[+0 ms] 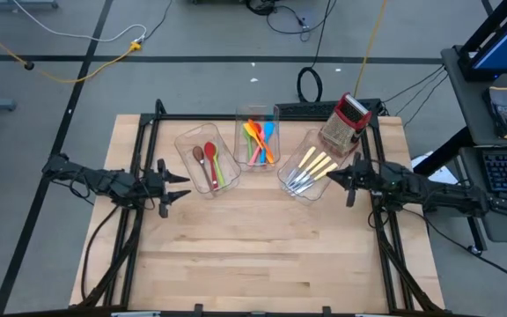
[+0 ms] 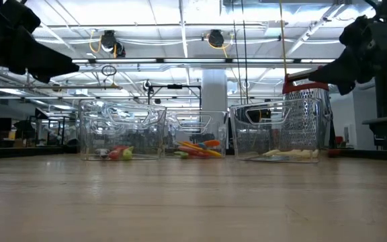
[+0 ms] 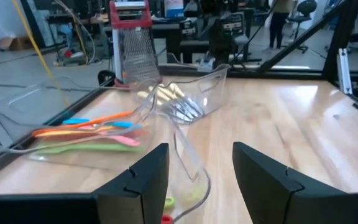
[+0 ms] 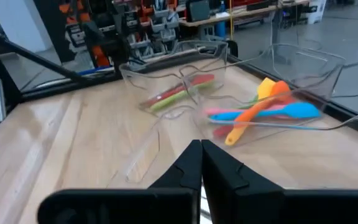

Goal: Pick & Place Kitchen Items
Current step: Return to Home Position

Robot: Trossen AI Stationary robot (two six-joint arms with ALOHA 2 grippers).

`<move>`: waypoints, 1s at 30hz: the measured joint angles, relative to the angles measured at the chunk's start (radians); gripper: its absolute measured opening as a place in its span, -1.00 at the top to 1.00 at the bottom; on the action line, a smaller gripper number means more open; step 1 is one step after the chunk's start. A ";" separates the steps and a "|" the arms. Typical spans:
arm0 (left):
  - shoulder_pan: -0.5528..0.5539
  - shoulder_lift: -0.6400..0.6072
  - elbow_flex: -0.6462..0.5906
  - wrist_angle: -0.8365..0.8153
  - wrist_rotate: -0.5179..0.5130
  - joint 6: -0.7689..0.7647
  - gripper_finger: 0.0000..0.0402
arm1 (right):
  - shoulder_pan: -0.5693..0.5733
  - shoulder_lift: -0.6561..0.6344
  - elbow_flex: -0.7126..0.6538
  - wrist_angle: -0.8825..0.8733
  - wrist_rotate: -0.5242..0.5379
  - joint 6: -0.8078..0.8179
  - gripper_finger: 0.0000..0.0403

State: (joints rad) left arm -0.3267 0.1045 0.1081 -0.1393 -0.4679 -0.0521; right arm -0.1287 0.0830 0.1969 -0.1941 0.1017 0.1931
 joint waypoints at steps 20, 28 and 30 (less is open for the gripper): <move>0.000 0.000 0.000 0.009 -0.003 -0.005 0.11 | 0.000 0.000 -0.008 -0.012 0.000 0.036 0.98; 0.000 0.000 0.000 0.009 -0.004 -0.005 0.11 | 0.000 0.000 -0.008 -0.012 0.001 0.031 0.98; 0.000 0.000 0.000 0.009 -0.004 -0.005 0.11 | 0.000 0.000 -0.008 -0.012 0.001 0.030 0.98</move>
State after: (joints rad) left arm -0.3267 0.1044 0.1081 -0.1303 -0.4714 -0.0570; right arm -0.1287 0.0834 0.1893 -0.2062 0.1024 0.2234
